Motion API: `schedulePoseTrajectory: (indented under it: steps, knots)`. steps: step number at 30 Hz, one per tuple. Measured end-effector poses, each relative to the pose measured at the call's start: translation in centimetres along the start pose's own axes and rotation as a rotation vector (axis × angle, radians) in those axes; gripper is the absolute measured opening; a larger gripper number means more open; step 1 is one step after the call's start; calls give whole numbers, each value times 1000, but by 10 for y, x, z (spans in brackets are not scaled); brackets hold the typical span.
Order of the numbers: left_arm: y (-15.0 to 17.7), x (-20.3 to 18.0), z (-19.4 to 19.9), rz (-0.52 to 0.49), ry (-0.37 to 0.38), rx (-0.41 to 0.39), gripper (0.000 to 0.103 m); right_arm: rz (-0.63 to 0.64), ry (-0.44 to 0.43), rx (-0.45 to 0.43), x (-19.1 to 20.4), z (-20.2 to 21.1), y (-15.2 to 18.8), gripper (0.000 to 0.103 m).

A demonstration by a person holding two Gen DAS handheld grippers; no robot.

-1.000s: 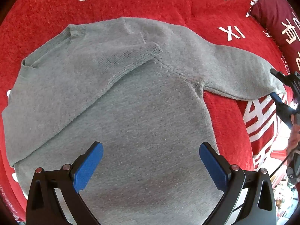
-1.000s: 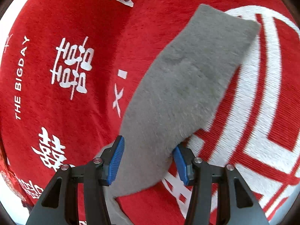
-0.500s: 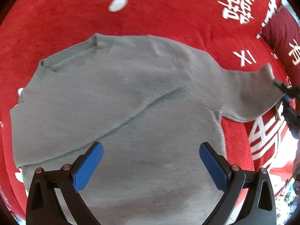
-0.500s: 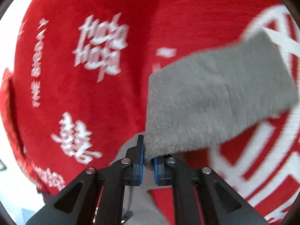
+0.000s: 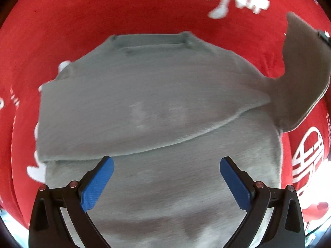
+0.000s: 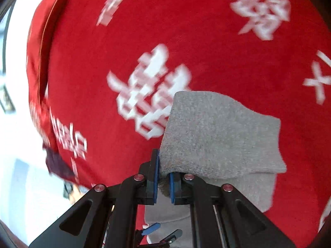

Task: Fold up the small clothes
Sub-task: 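Fold the held sleeve across the body toward the left gripper and release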

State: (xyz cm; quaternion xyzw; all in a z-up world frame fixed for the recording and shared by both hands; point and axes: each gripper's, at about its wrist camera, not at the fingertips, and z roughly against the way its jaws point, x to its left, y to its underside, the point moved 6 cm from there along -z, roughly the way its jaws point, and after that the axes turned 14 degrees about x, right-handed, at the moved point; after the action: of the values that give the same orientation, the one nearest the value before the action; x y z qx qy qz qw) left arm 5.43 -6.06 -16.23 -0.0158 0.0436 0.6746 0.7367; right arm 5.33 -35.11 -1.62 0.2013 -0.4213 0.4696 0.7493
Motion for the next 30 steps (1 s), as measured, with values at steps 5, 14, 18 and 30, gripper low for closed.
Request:
schedulePoseTrajectory:
  steps: [5, 14, 18, 30]
  knots:
    - [11, 46, 3, 66, -3, -5, 103, 116, 55, 109, 46, -66, 16, 9]
    - [27, 118, 7, 180, -8, -18, 103, 334, 284, 350, 67, -175, 78, 10]
    - [30, 140, 3, 225, -12, -18, 103, 342, 400, 475, 41, -221, 112, 15]
    - [16, 156, -10, 287, 6, -23, 103, 78, 382, 362, -6, -185, 106, 44]
